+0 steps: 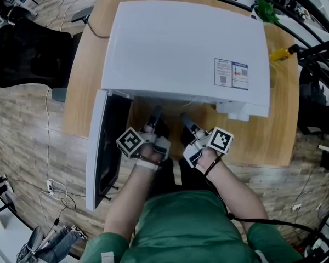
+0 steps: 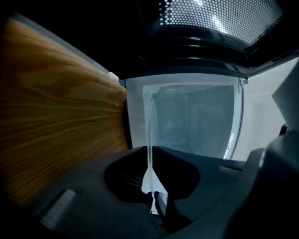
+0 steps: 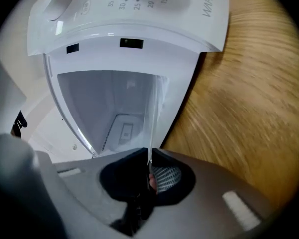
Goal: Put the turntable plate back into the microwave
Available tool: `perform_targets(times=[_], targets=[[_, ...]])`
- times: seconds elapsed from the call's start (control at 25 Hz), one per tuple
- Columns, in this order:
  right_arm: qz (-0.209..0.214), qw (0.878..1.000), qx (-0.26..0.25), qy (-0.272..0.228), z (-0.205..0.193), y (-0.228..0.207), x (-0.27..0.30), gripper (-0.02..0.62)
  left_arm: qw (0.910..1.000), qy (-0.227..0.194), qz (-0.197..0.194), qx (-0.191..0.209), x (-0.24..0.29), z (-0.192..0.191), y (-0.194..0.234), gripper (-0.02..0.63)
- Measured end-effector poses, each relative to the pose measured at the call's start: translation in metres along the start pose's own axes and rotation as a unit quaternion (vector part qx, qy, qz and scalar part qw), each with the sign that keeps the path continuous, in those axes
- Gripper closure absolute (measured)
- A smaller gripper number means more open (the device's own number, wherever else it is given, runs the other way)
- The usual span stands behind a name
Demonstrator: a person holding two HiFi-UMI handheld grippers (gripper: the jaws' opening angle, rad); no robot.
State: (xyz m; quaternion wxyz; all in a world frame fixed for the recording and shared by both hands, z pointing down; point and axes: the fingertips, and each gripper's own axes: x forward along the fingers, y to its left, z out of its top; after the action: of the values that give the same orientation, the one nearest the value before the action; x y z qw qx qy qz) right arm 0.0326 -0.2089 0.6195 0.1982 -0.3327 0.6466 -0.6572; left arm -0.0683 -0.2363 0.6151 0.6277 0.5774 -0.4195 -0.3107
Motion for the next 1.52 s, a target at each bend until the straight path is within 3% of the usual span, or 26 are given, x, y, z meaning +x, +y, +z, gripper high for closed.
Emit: perform_targets(times=[0.16, 0.2, 0.28, 0.44, 0.76, 0.84, 1.52], targets=[[-0.002, 1.000, 0.006, -0.014, 0.008, 0.000, 0.003, 0.564, 0.9999, 0.006, -0.014, 0.006, 0.007, -0.003, -0.009, 0.565], [-0.003, 1.000, 0.008, -0.017, 0.010, 0.000, 0.004, 0.564, 0.9998, 0.007, -0.014, 0.012, 0.007, -0.004, -0.011, 0.538], [-0.004, 1.000, 0.007, -0.023, 0.014, 0.001, 0.007, 0.565, 0.9990, 0.010, 0.010, 0.043, 0.003, -0.006, -0.007, 0.488], [-0.010, 0.999, -0.027, -0.024, 0.016, 0.006, 0.013, 0.561, 0.9886, 0.039, 0.060, 0.133, 0.000, -0.017, 0.003, 0.488], [-0.039, 0.997, -0.063, -0.019, 0.016, 0.005, 0.012, 0.555, 0.9780, 0.062, 0.059, 0.190, 0.006, -0.020, -0.003, 0.512], [-0.039, 0.997, -0.059, -0.020, 0.016, 0.004, 0.011, 0.557, 0.9764, 0.063, 0.060, 0.198, 0.008, -0.021, -0.006, 0.540], [-0.066, 0.994, -0.079, -0.019, 0.033, 0.004, 0.026, 0.555, 0.9701, 0.065, 0.078, 0.220, 0.028, -0.012, -0.005, 0.537]])
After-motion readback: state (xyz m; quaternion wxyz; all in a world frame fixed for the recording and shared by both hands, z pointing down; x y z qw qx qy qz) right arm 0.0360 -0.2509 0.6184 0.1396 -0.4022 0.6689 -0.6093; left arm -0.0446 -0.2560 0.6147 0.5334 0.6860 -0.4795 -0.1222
